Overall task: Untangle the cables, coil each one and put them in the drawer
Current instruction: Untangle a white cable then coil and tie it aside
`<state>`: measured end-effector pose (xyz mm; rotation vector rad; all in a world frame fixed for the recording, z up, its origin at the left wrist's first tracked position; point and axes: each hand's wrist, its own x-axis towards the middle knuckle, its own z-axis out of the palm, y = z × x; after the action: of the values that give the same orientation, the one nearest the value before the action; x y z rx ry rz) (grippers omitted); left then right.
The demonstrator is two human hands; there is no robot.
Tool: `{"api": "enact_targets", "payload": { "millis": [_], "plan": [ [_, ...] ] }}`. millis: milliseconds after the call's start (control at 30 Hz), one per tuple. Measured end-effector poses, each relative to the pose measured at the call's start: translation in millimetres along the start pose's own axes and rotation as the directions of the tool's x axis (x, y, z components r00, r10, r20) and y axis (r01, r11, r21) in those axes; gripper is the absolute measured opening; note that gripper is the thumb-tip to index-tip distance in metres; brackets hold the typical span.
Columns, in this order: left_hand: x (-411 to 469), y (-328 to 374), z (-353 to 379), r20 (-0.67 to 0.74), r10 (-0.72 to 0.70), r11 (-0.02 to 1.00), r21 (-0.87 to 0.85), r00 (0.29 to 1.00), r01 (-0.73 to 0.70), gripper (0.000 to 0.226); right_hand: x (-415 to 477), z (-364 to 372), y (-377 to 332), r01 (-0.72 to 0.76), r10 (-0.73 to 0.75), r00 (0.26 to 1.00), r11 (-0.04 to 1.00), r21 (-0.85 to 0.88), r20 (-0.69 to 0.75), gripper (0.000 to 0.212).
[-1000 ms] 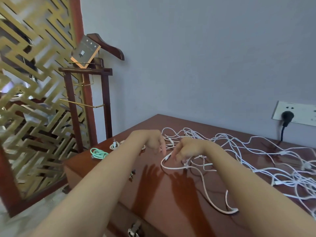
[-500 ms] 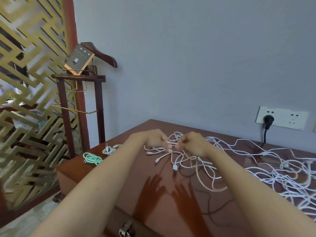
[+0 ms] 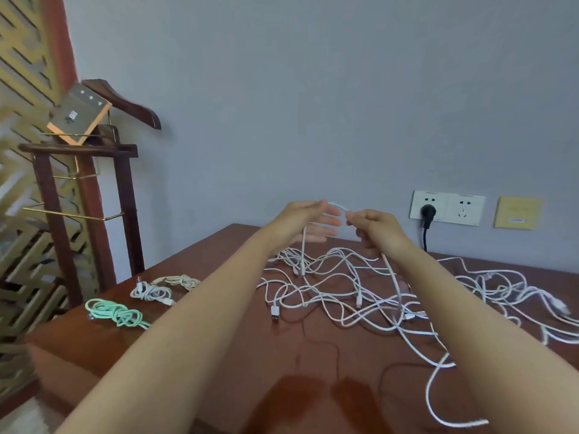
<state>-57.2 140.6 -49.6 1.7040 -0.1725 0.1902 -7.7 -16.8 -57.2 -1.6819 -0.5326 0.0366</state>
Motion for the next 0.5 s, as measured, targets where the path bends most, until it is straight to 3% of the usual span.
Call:
{"api": "enact_targets", "payload": {
  "millis": [167, 300, 400, 500],
  "plan": [
    [15.3, 9.9, 46.9, 0.055, 0.008, 0.943, -0.333, 0.998, 0.011, 0.037, -10.0, -26.3, -3.3, -0.222, 0.212, 0.971, 0.972, 0.083, 0.111, 0.035],
    [22.1, 11.8, 85.1, 0.122, -0.037, 0.898, -0.432, 0.992, 0.087, 0.037, -26.5, -45.0, 6.8, -0.416, 0.412, 0.852, 0.907, -0.060, 0.324, 0.050],
    [26.7, 9.9, 106.3, 0.106, -0.062, 0.853, -0.511, 0.992, 0.108, 0.035, -42.4, -59.1, 15.2, -0.419, 0.472, 0.784, 0.882, -0.218, 0.404, 0.034],
    [30.0, 4.5, 125.9, 0.072, -0.109, 0.863, -0.488, 0.991, 0.130, 0.026, -53.9, -69.0, 18.6, -0.357, 0.422, 0.809, 0.906, -0.227, 0.410, 0.019]
  ]
}}
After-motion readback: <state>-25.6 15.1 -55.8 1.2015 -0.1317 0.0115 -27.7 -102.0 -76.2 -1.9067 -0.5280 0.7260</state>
